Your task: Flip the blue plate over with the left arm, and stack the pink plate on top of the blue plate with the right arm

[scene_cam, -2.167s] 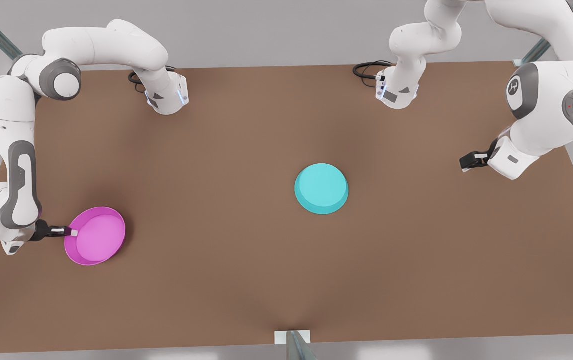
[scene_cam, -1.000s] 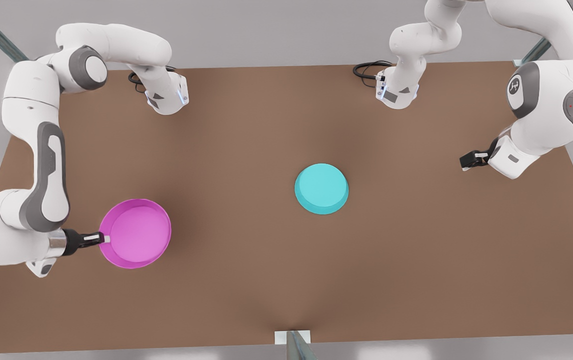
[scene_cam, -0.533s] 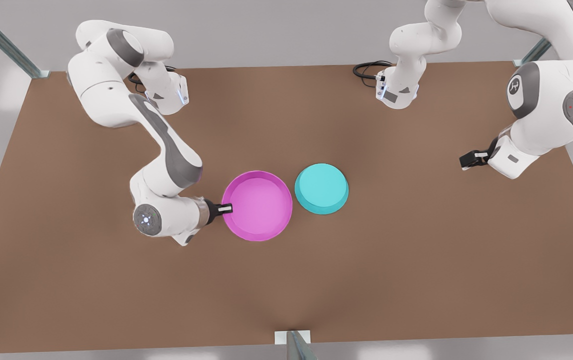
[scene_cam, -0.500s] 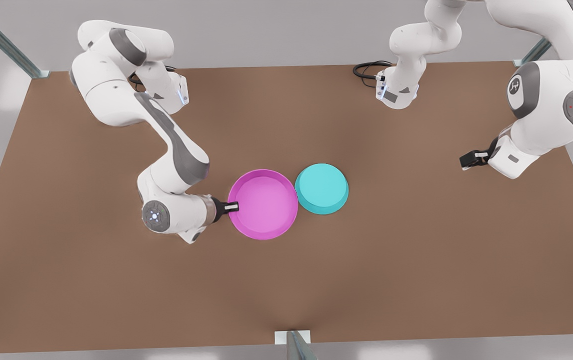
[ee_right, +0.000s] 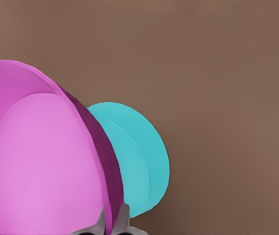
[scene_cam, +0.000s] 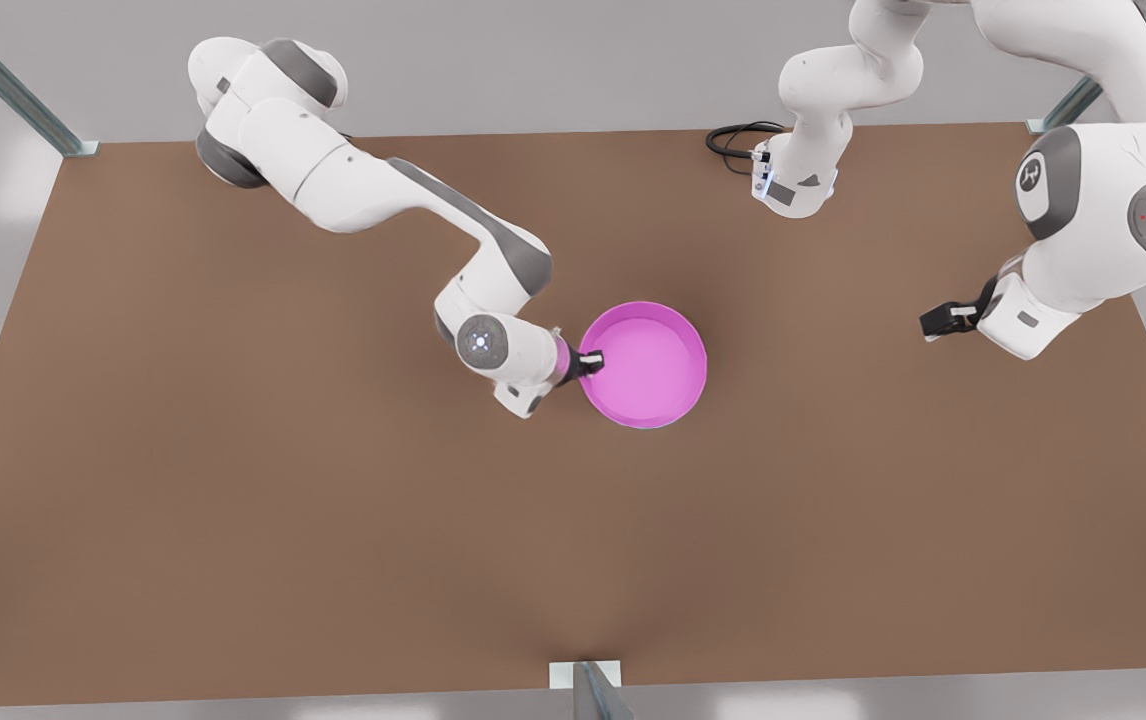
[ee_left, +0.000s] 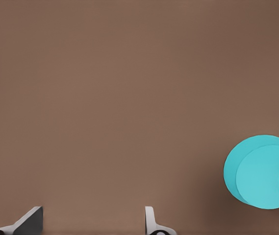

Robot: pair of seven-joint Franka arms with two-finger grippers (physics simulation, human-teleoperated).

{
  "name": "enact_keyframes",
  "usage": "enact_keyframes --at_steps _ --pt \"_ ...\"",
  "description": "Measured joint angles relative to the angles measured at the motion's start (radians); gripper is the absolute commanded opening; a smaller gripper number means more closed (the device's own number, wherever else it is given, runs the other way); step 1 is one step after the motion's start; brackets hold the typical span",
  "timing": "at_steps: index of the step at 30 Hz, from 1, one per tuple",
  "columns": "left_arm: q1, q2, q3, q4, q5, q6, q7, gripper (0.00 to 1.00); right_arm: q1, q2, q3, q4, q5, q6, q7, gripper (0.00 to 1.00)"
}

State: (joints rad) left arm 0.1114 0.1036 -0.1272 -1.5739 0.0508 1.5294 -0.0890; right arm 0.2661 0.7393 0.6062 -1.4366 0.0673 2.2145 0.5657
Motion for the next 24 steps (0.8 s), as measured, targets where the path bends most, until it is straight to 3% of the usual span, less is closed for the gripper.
enact_keyframes --at_steps 6,11,21,22,24 --pt "-0.001 0.001 0.000 -0.001 0.000 0.000 0.001 1.00 0.050 0.030 -0.019 -0.023 -0.090 0.115 0.030 0.21" --pt "-0.001 0.006 0.000 -0.001 0.000 0.002 0.002 1.00 -0.047 0.005 0.022 -0.210 -0.090 0.194 0.026 0.21" --pt "-0.001 0.007 0.000 -0.002 0.000 0.000 0.002 1.00 -0.015 0.005 0.026 -0.211 -0.095 0.231 0.030 0.21" --pt "-0.001 0.007 0.000 -0.001 0.000 0.000 0.002 1.00 -0.015 0.005 0.026 -0.211 -0.095 0.238 0.030 0.29" --pt "-0.001 0.007 0.000 -0.002 0.000 0.000 0.003 1.00 -0.015 0.005 0.026 -0.211 -0.099 0.244 0.033 0.66"
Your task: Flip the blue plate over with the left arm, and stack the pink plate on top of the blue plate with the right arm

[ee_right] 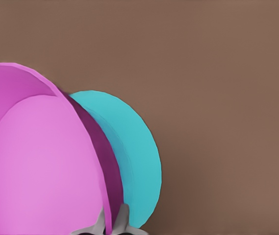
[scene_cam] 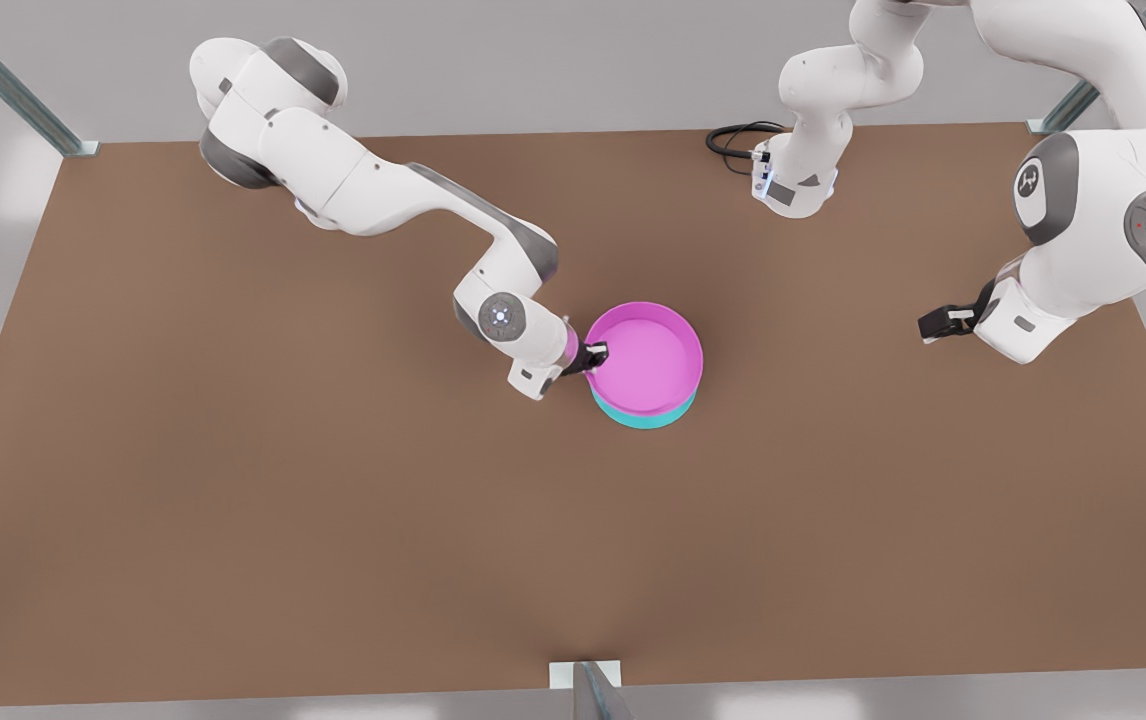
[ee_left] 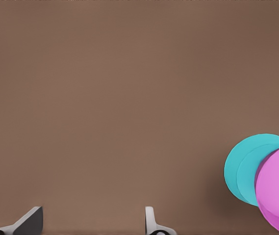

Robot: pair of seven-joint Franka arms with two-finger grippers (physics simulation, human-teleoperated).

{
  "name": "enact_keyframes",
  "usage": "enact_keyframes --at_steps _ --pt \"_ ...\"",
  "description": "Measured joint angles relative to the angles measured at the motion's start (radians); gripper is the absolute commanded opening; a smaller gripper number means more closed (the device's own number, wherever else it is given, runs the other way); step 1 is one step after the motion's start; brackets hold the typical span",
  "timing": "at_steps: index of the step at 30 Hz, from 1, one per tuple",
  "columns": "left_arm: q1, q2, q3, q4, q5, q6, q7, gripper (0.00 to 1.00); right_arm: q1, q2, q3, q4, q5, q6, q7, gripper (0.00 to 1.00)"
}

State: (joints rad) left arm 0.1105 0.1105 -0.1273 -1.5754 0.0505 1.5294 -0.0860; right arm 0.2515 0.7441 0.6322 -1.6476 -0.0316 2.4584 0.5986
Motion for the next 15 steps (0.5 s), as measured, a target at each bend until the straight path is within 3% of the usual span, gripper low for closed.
enact_keyframes --at_steps 1,2,8,10,12,14,15 --pt "0.000 0.000 0.000 0.000 0.000 0.000 0.000 1.00 0.000 0.000 0.000 0.002 -0.004 0.007 0.004 0.92" --pt "0.000 0.000 0.000 0.000 0.000 0.000 0.000 1.00 0.000 0.000 0.000 0.002 -0.005 0.011 0.004 1.00" --pt "0.000 -0.001 0.000 0.001 0.000 -0.005 -0.004 1.00 -0.009 -0.005 0.000 0.001 -0.004 -0.001 0.004 1.00" --pt "0.000 -0.002 0.000 0.001 0.000 -0.005 -0.004 1.00 -0.043 -0.144 0.002 0.059 0.002 -0.224 0.056 1.00" --pt "0.000 -0.002 0.000 0.001 0.000 -0.005 -0.004 1.00 -0.151 -0.196 0.000 0.360 0.009 -0.766 0.075 1.00" --pt "0.001 -0.002 -0.001 0.001 0.000 -0.005 -0.004 1.00 -0.350 -0.234 -0.013 0.472 0.000 -0.983 -0.015 1.00" --pt "0.000 -0.003 -0.002 0.002 0.000 -0.005 -0.004 1.00 -0.391 -0.334 -0.172 0.422 -0.004 -0.991 -0.252 1.00"
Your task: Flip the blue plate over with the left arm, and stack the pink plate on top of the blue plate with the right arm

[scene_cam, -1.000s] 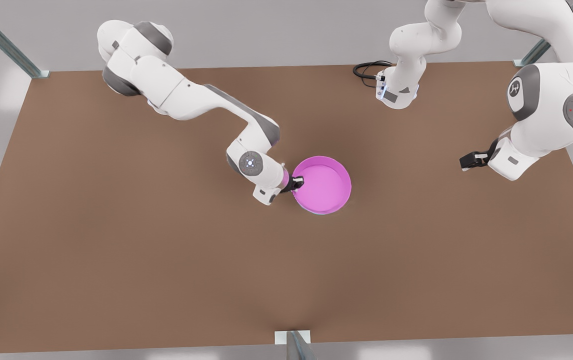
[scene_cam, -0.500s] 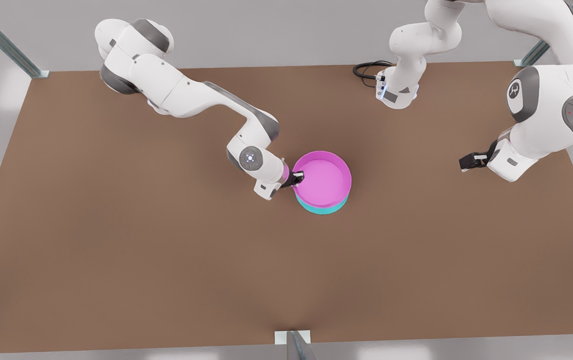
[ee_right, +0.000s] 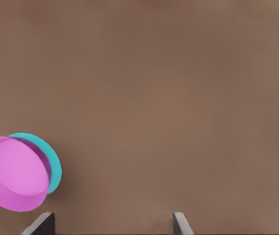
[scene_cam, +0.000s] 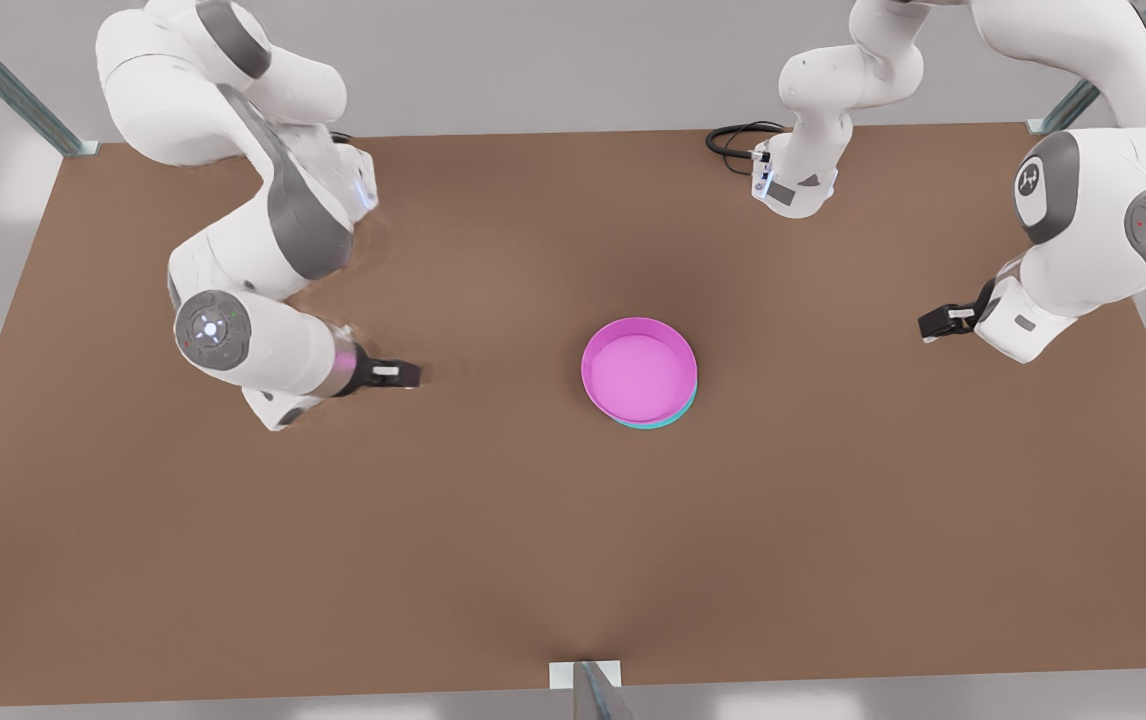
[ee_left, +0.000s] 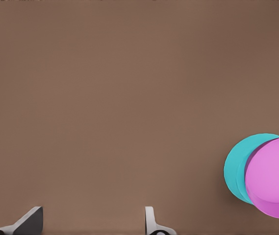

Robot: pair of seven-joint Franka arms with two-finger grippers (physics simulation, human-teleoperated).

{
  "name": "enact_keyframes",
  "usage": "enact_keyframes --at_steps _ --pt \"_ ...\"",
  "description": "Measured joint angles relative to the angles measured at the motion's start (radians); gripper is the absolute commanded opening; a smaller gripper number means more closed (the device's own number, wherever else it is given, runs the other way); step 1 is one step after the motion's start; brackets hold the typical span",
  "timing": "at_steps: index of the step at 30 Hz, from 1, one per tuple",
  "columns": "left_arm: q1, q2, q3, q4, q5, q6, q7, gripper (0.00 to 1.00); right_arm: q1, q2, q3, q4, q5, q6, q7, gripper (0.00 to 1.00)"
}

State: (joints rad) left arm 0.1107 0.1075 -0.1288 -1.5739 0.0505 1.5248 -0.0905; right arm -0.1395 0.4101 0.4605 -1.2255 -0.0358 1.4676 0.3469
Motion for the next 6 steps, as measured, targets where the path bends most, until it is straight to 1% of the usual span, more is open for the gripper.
enact_keyframes --at_steps 1,2,6 --pt "-0.001 0.000 0.000 0.000 0.000 0.000 0.001 1.00 0.065 -0.023 -0.186 -0.011 0.006 0.000 -0.138 1.00" --pt "-0.001 -0.001 0.000 0.000 0.000 0.000 0.002 1.00 0.122 -0.028 -0.304 -0.005 0.000 0.005 -0.223 1.00" --pt "0.000 0.000 0.000 0.000 0.000 0.000 0.002 1.00 0.133 -0.036 -0.307 0.000 -0.013 -0.002 -0.241 1.00"
